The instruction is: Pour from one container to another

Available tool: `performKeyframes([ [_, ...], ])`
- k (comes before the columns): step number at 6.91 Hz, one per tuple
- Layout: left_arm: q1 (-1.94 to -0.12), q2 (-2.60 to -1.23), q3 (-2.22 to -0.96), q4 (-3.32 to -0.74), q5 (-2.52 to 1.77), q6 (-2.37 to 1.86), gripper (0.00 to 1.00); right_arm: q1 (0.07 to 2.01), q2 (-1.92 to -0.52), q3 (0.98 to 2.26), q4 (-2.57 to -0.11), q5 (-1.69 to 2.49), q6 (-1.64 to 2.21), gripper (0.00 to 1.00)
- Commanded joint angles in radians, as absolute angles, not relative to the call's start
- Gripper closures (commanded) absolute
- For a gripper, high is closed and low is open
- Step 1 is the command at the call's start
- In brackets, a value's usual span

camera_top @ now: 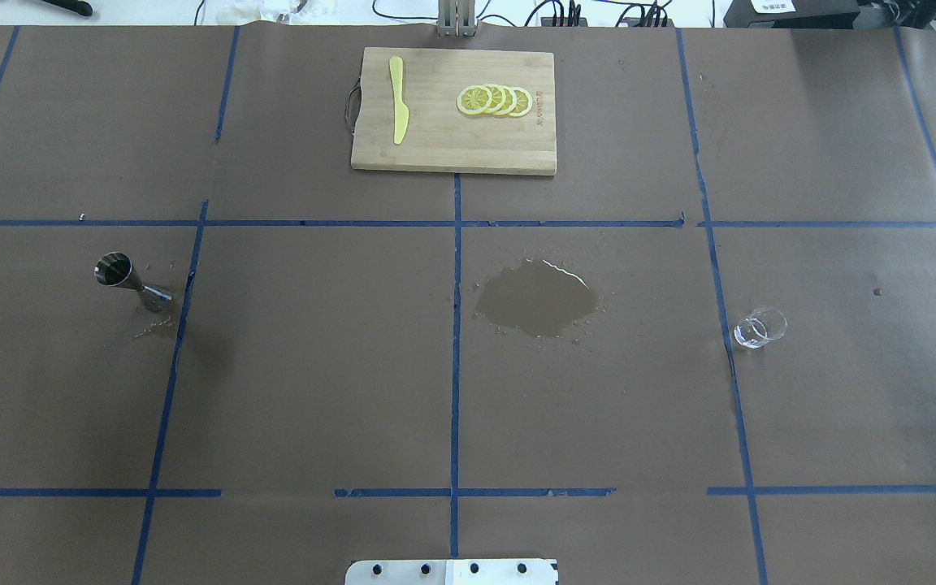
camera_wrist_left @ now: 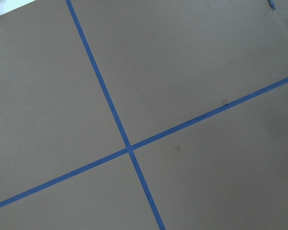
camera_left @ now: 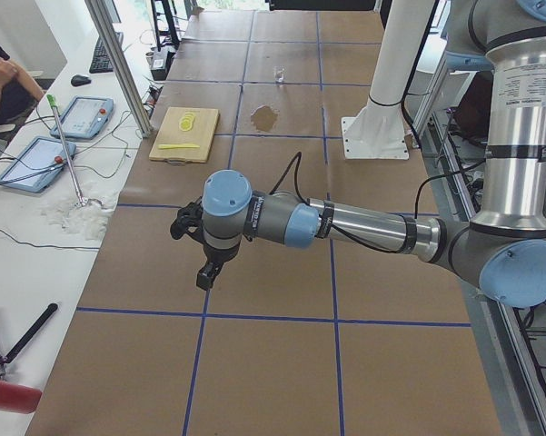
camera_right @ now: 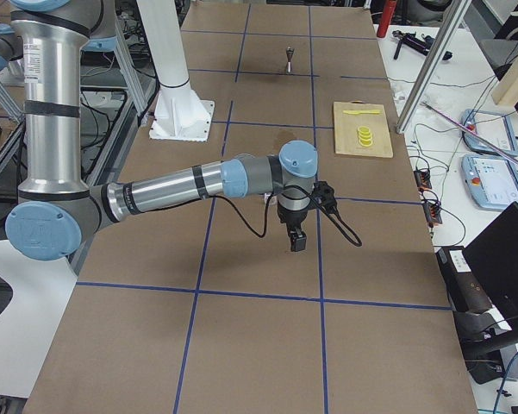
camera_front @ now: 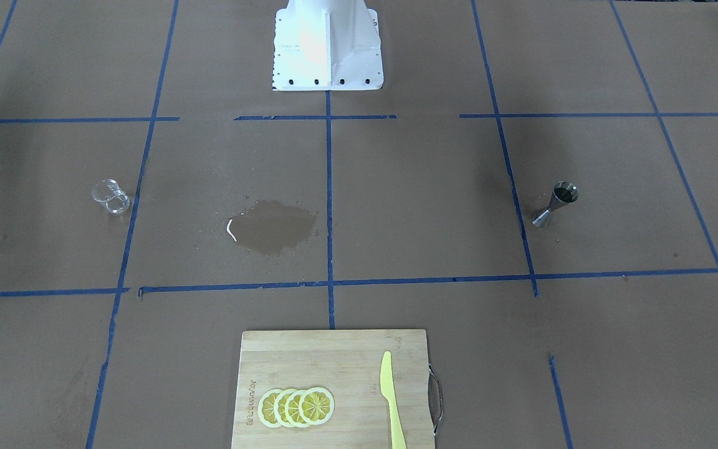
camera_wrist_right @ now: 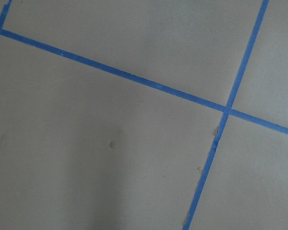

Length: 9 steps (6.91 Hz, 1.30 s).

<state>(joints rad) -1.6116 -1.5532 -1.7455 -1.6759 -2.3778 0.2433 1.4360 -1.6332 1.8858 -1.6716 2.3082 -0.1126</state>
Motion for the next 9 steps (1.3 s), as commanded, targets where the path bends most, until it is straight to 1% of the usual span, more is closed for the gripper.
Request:
performKeyframes([
  [1,-1.612,-1.552,-1.68,-1.713,-2.382,0.25,0.0,1.472,-1.647,1.85,-1.667,2.315,-0.106,0.0],
  [2,-1.611,-1.557,-1.651,-1.707,-2.373,0.249,0.0,1.498,-1.664,1.838,-1.667,2.35,-0.106,0.0],
  [4,-1.606,-1.543,-1.629,-1.698,-2.353,0.244,0.0,1.583,-1.68,1.752,-1.664,2.518,-0.11,0.0],
  [6,-1.603,-1.546,-1.6,-1.683,-2.293,0.238,0.0,1.598,-1.681,1.744,-1.661,2.481,-0.101,0.0],
  [9,-1.603,-1.552,-1.615,-1.651,-2.301,0.144,0.0,1.6,-1.681,1.744,-1.658,2.422,-0.019,0.0],
])
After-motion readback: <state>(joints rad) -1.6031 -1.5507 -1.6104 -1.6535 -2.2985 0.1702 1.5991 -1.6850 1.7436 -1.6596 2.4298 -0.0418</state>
